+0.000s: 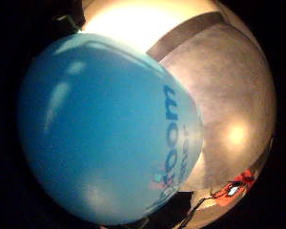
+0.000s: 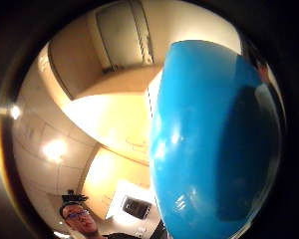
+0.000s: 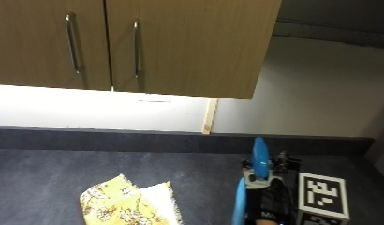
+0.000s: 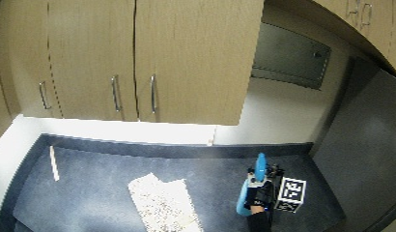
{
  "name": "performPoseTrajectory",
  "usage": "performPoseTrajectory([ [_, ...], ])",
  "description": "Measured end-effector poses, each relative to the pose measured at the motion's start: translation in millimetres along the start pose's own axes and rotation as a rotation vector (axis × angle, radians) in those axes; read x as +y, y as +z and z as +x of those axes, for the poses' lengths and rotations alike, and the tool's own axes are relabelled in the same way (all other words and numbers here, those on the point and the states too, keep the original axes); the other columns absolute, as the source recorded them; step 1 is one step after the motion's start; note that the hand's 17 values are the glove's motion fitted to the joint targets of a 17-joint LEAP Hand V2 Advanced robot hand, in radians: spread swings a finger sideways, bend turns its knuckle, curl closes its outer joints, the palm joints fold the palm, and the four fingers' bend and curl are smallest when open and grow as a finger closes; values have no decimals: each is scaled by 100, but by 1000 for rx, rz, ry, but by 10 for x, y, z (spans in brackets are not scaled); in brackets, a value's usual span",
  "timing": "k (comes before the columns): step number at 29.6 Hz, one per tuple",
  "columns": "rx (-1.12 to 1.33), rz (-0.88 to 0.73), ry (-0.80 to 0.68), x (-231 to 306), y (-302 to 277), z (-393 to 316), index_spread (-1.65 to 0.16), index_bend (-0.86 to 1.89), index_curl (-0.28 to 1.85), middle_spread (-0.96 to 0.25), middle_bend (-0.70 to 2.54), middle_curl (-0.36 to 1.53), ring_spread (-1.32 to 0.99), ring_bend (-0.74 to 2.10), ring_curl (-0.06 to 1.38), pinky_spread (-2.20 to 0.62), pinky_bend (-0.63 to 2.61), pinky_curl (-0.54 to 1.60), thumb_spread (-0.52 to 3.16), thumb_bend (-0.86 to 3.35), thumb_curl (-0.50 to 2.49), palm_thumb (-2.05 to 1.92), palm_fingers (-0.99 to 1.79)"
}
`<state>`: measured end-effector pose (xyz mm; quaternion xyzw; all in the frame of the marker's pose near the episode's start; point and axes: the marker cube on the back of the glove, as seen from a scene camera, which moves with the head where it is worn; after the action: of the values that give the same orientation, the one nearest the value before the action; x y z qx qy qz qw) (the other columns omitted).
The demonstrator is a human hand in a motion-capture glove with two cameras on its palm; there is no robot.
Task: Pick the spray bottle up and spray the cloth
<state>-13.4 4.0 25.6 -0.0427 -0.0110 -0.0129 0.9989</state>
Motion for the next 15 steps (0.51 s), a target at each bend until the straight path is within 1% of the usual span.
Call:
performPoseTrajectory([
  [4, -41, -141, 21, 245, 525, -14, -15, 49, 57, 0, 55, 53, -9, 38, 44, 14, 13, 7, 78, 2, 69, 124, 98],
  [9, -110, -281, 21, 413, 1023, -157, -15, 48, 58, 0, 53, 53, -9, 37, 45, 13, 14, 8, 77, 2, 70, 124, 99],
  [12, -91, -339, -18, 394, 1224, -95, -15, 47, 58, 0, 52, 53, -9, 36, 45, 13, 14, 8, 77, 1, 71, 124, 99],
  [15, -59, -361, -29, 355, 1310, -17, -15, 46, 59, 0, 52, 53, -9, 35, 45, 13, 14, 9, 77, 1, 71, 124, 100],
])
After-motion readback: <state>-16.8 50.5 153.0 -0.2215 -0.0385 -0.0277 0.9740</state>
